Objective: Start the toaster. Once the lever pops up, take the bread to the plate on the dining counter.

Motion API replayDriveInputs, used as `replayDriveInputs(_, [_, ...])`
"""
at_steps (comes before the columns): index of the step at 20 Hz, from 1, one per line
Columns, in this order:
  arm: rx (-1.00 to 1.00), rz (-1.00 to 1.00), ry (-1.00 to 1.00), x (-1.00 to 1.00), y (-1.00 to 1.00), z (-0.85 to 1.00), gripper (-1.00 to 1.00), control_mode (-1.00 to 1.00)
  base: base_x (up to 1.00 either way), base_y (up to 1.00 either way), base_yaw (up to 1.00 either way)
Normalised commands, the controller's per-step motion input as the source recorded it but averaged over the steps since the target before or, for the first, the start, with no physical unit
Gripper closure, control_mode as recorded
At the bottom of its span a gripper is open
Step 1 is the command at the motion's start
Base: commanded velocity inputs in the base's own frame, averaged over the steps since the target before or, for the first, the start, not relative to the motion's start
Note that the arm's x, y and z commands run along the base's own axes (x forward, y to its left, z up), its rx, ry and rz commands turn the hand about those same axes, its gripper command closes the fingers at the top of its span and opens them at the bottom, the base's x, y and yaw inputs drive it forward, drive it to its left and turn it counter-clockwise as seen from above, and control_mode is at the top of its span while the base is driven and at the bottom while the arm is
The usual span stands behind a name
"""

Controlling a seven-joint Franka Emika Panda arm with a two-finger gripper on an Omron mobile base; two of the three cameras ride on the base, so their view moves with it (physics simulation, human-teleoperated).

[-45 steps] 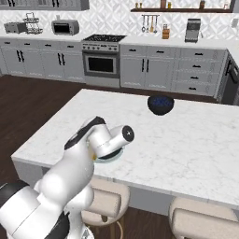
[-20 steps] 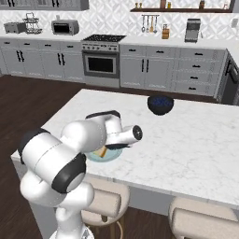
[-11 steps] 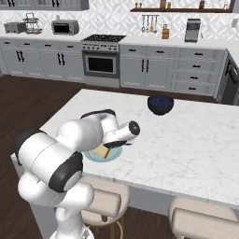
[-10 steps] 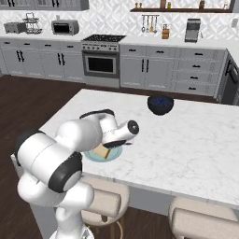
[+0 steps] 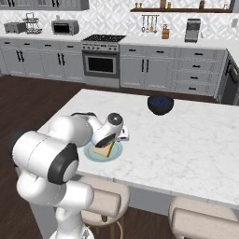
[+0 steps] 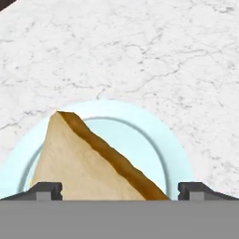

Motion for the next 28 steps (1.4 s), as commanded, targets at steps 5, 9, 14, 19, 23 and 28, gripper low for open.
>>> replayDriveInputs(5, [-0.21,-0.07,0.05,0.43,0.00,-0.13,-1.00,-1.00,0.00,0.00,0.00])
replayDriveInputs(9, [-0.19,-0.07,0.05,0.17,0.00,-0.12,-1.00,-1.00,0.00,0.00,0.00])
replayDriveInputs(14, [-0.17,-0.09,0.01,0.00,0.00,0.00,-1.00,-1.00,0.00,0.00,0.00])
replayDriveInputs(19, [-0.07,-0.06,0.01,-0.24,0.00,-0.01,-1.00,-1.00,0.00,0.00,0.00])
replayDriveInputs(23, [0.01,-0.04,0.00,-0.46,0.00,0.10,-1.00,-1.00,0.00,0.00,0.00])
replayDriveInputs(28, [0.07,-0.05,0.00,-0.11,-0.05,0.28,-1.00,-1.00,0.00,0.00,0.00])
